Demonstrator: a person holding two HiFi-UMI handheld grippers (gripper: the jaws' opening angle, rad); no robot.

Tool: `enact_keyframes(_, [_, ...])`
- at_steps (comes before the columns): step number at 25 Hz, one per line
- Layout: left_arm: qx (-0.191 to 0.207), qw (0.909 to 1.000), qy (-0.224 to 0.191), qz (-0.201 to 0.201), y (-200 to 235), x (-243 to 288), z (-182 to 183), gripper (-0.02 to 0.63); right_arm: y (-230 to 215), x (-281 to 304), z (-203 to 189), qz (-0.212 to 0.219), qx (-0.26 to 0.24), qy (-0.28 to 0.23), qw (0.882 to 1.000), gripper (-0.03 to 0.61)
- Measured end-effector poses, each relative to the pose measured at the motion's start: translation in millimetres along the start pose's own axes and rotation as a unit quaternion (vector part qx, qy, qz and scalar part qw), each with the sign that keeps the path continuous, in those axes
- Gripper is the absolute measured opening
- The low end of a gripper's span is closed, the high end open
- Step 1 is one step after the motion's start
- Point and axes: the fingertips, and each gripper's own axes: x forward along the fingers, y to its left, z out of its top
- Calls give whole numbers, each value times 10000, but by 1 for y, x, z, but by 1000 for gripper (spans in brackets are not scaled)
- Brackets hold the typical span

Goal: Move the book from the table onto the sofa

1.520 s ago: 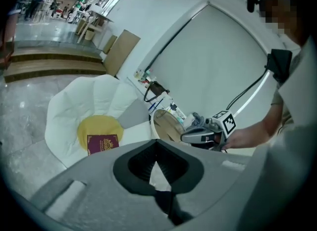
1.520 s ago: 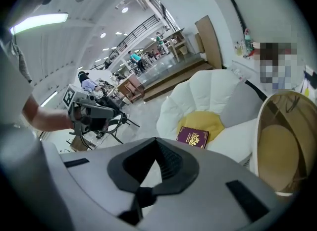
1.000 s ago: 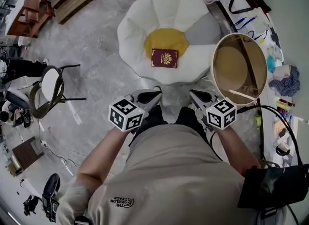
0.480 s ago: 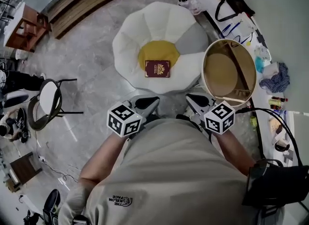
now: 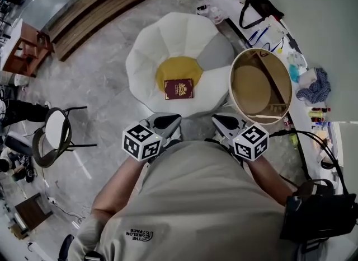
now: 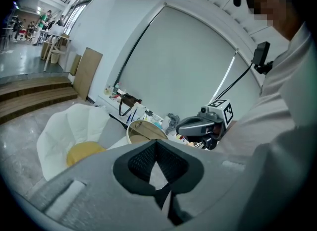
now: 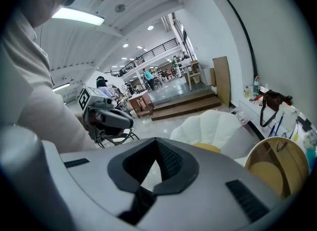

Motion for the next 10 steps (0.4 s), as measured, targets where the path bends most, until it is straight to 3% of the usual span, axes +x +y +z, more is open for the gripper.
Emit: enact_keyframes(10, [23, 9999, 65, -135, 21, -5, 2, 8, 1, 12, 12, -203, -21, -34, 9998, 12])
